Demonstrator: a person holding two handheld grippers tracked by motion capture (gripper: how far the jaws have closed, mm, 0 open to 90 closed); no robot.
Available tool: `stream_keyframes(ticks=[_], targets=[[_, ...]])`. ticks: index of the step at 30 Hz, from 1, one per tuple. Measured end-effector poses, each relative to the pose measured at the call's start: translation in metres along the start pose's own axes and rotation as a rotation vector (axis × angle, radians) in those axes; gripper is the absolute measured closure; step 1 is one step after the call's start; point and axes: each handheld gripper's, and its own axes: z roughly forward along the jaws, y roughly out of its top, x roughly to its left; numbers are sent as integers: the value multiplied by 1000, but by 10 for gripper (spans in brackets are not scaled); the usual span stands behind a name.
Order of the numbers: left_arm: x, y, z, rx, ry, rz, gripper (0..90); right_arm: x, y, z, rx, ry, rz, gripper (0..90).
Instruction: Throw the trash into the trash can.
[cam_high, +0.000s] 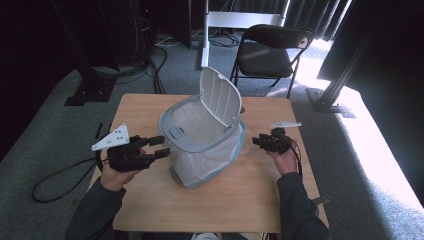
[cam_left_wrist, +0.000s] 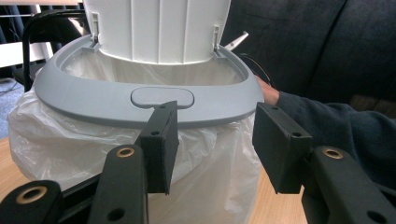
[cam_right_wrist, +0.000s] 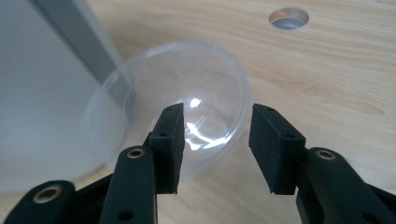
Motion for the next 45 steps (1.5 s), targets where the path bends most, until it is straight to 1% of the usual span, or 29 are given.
stream_keyframes(ticks=[3,5,9,11,14,15,18,21,23,25,27,29,31,34,35,37,38,40,42,44,45], targets=[[0,0,1,4,0,2,508,-6,8,6,-8,-6,22,536],[0,-1,2,5,2,3,508,-10,13,12,0,-11,33,528],[2,-3,1,8,3,-1,509,-16,18,24,26,18,59,520],[2,-4,-1,6,6,-4,508,-17,20,29,49,32,59,528],[3,-6,-3,5,14,-11,508,-19,17,33,82,52,64,553],[4,-7,-5,1,12,-15,508,-19,16,33,81,68,68,568],[5,-8,-6,-1,16,-17,508,-17,12,29,83,70,69,575],[4,-8,-5,0,16,-17,507,-17,9,23,94,70,63,606],[4,-8,-5,-1,14,-17,506,-17,6,18,99,80,64,608],[4,-9,-4,2,13,-18,504,-17,3,15,103,83,54,609],[4,-10,-3,5,11,-19,504,-16,1,11,114,91,58,613],[4,-11,-3,6,10,-18,503,-15,-1,6,119,99,49,621],[4,-11,-4,5,11,-19,504,-15,-2,1,100,126,43,620],[5,-10,-3,5,12,-20,504,-15,3,1,76,98,47,579],[5,-10,-3,5,12,-19,503,-16,6,3,71,88,52,573],[4,-11,-2,4,10,-20,504,-17,8,6,65,84,52,570],[4,-11,-2,5,8,-19,503,-18,15,14,56,65,65,561],[4,-11,-2,11,8,-19,503,-20,21,23,53,73,75,543],[5,-12,-2,12,9,-20,503,-21,26,33,68,68,83,525],[5,-12,-3,12,10,-21,503,-24,29,41,86,89,95,520],[5,-12,-3,12,9,-20,503,-26,30,44,101,94,99,540]])
